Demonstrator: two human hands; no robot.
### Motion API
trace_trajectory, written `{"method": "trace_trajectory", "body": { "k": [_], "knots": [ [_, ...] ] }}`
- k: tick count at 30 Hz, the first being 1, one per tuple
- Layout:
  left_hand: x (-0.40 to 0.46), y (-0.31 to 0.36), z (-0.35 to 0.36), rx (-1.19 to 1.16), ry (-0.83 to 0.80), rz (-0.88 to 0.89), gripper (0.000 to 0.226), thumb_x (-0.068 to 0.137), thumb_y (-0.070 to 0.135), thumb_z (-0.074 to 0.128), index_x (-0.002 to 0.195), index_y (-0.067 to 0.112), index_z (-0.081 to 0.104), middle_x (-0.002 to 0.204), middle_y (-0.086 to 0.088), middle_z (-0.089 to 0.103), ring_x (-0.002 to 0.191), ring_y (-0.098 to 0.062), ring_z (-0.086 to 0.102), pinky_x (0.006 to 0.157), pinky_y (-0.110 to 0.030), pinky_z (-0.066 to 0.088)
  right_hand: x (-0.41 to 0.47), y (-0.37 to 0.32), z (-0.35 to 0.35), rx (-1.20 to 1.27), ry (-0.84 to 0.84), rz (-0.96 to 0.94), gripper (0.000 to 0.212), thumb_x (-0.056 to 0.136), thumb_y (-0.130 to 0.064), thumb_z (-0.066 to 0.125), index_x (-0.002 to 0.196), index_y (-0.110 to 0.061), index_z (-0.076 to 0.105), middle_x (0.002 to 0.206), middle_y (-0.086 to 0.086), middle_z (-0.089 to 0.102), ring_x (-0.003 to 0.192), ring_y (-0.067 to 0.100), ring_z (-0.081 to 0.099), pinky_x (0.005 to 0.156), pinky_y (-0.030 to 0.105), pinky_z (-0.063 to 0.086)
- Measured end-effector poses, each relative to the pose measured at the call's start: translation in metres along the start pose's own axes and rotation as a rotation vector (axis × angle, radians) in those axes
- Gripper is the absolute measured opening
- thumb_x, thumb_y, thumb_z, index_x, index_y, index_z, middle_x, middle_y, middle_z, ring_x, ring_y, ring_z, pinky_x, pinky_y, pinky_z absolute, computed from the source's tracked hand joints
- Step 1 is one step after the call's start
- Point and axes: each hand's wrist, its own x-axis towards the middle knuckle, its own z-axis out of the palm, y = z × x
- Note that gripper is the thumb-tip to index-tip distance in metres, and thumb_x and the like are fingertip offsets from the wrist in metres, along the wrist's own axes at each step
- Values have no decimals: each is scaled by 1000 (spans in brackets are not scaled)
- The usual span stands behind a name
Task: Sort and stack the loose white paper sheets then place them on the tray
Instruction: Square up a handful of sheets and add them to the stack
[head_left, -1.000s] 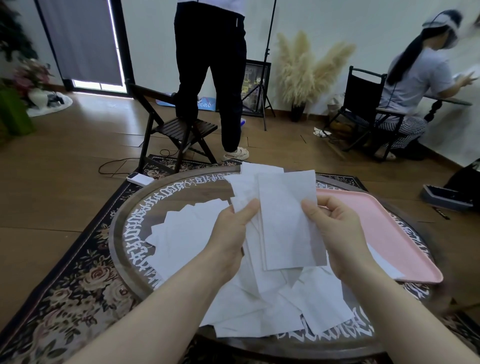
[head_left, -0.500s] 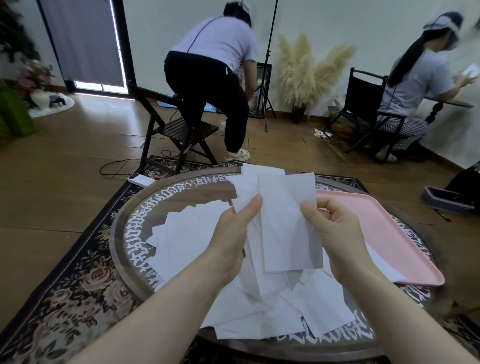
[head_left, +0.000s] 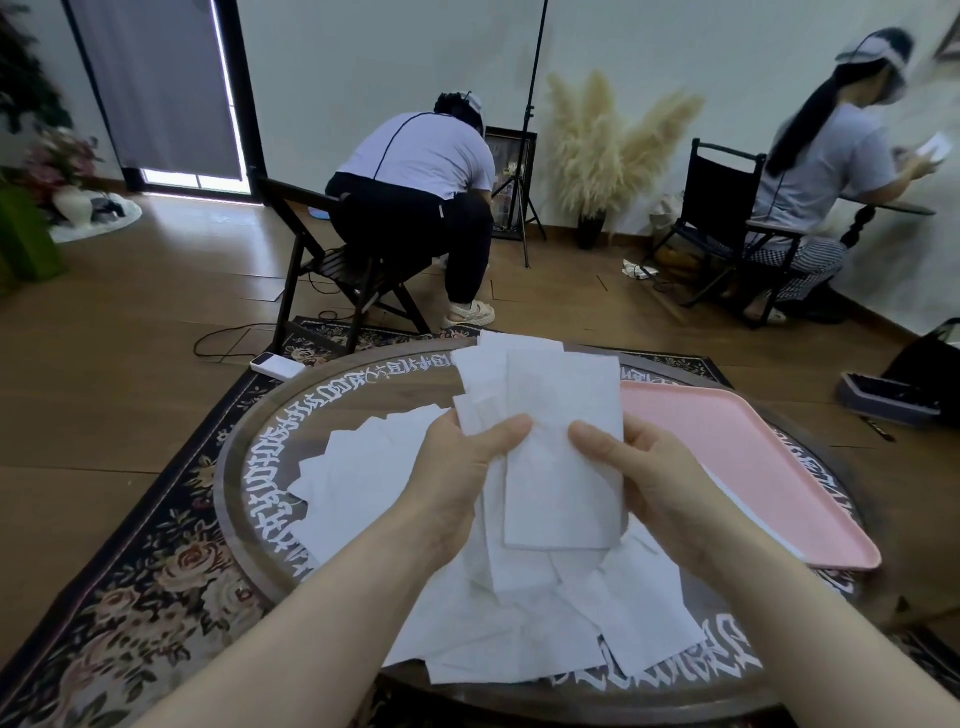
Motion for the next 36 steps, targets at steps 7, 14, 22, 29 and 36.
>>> {"method": "trace_trajectory", "body": {
  "k": [7,14,22,29,36],
  "knots": [
    [0,1,-3,244,26,302,83,82,-5,70,131,58,44,136,9,59,125,-15,56,103,-41,49,-1,5,2,44,53,-123,34,79,-10,72,113,-9,69,104,8,76,96,25,73,76,29,60],
    [-1,4,-2,164,28,186,42,80,-5,72,106,28,69,112,-4,73,107,-24,69,92,-42,56,-5,3,6,26,57,-172,27,84,-5,69,110,-10,69,100,6,77,89,21,74,65,23,57],
    [-3,7,-1,164,-27,167,33,79,-8,71,92,21,76,99,-4,77,90,-19,73,73,-27,59,-5,4,7,51,94,-171,25,84,-7,70,109,-10,68,99,6,77,88,21,75,64,24,57],
    [-5,6,1,261,-62,175,24,79,-9,71,78,15,74,86,-2,74,78,-12,69,71,-21,54,-7,7,7,5,174,-226,46,82,-6,74,119,-26,56,98,4,76,88,19,74,66,26,57],
    [-9,8,6,289,-74,248,28,77,-11,69,70,15,77,75,5,75,72,-1,67,67,-13,50,-12,0,5,-131,127,-379,35,83,-2,72,108,-27,71,99,-11,76,93,6,69,71,16,53]
  ]
}}
